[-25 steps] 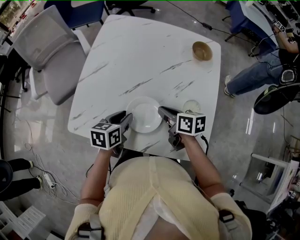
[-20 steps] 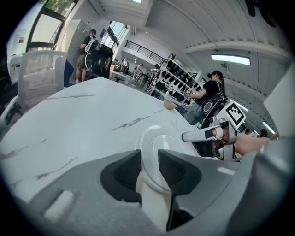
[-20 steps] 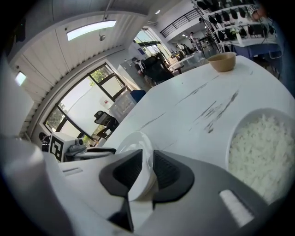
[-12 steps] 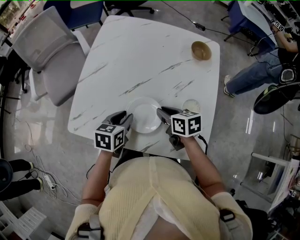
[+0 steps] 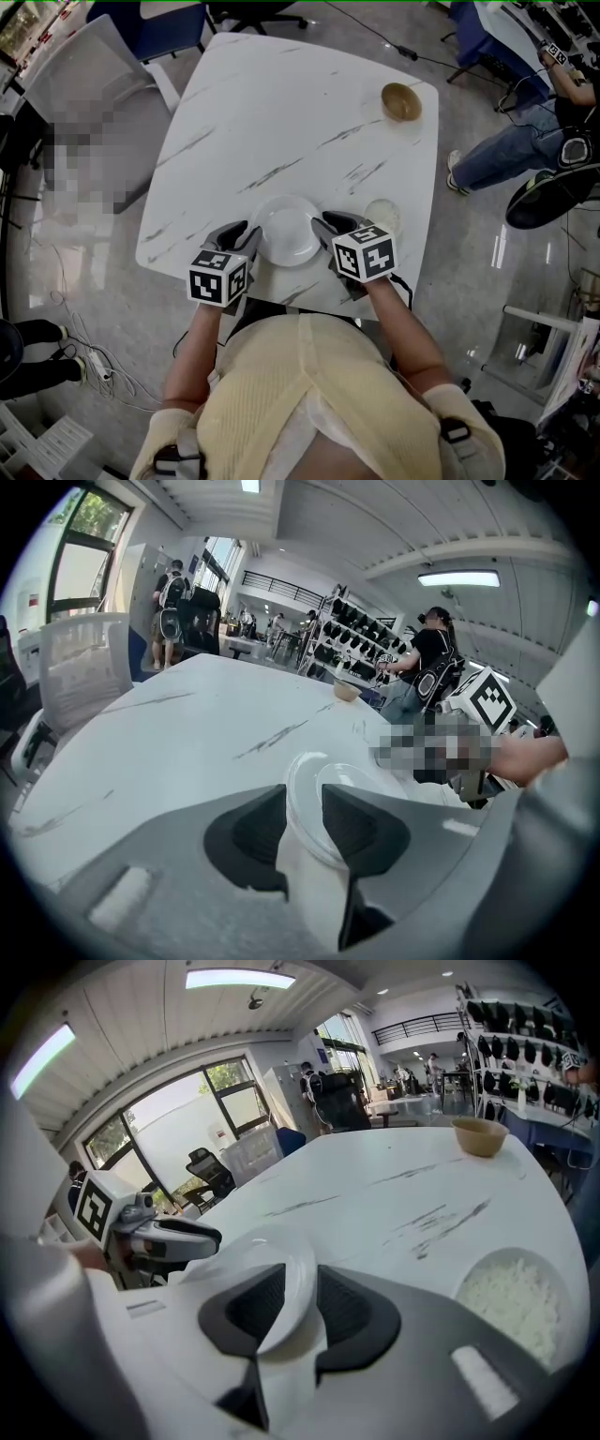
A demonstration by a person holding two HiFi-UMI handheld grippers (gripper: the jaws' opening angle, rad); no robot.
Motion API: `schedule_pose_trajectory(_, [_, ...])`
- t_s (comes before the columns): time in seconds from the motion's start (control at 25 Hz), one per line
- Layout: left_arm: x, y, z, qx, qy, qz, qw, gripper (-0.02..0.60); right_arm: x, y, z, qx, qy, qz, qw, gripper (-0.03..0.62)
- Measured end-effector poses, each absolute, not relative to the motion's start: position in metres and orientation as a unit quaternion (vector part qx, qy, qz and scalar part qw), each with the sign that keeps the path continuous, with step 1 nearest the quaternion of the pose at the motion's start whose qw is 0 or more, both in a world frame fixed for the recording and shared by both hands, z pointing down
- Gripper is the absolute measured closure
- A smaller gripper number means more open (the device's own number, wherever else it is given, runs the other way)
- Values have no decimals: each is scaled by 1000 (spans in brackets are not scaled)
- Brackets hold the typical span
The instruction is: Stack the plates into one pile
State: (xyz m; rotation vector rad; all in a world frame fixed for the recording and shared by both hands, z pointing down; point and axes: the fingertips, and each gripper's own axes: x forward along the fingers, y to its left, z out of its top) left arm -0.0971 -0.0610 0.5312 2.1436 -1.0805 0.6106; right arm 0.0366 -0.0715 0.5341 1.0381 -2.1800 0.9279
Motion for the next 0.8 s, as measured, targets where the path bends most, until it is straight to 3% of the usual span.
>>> schedule_pose_trajectory(0.4, [-107,-69,513,818,-437,214,308,465,42,-74,520,387,-816,341,259,489])
schedule_pose_trajectory(0.68, [-107,-73,497,826,-441,215,278,537,41,-74,501,378,-830,336,236,521])
schedule_pose_trajectory(0.8, [-103,-74,489,832,-439,213,264,580,40,-72,495,376,-833,332,233,584])
